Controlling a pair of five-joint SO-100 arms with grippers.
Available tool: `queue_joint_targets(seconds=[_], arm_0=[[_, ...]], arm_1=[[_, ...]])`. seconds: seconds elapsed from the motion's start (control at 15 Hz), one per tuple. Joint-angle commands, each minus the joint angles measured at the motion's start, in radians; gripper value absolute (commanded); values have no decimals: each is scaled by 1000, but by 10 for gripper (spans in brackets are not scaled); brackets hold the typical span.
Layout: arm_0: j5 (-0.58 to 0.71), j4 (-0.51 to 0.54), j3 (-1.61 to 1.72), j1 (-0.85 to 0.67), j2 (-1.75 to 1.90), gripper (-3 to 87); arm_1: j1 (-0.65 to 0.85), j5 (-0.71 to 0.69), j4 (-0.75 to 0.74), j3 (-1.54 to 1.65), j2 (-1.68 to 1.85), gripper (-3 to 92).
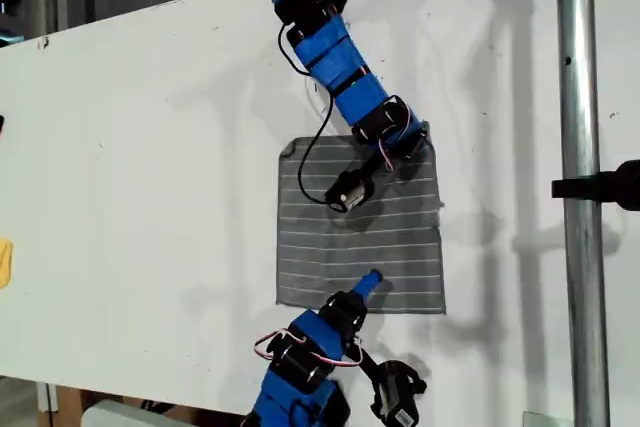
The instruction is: Grasp corners of a towel and fold twice.
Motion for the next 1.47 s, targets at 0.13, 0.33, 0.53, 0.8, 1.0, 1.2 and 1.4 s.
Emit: queue_joint_targets(seconds=[0.13, 0.33, 0.53, 0.8, 1.0, 1.2, 1.4], arm_0=[[-34, -14, 6, 89, -49, 351], [-126, -106, 51, 140, -219, 357], [-202, -250, 81, 190, -337, 354], [-279, -362, 127, 232, -428, 321], [-328, -500, 181, 252, -500, 91], [-301, -541, 178, 241, -526, -27], [-236, -449, 87, 206, -515, -28]], arm_1=[[26, -18, -9, -3, 14, -3], [23, -18, -8, -3, 14, -3], [21, -15, -2, -3, 14, -3], [20, -15, 2, 0, 11, -3], [17, -8, 3, 3, -2, -3], [25, -6, 8, 3, -5, -3], [28, -6, 21, 3, 29, -3]])
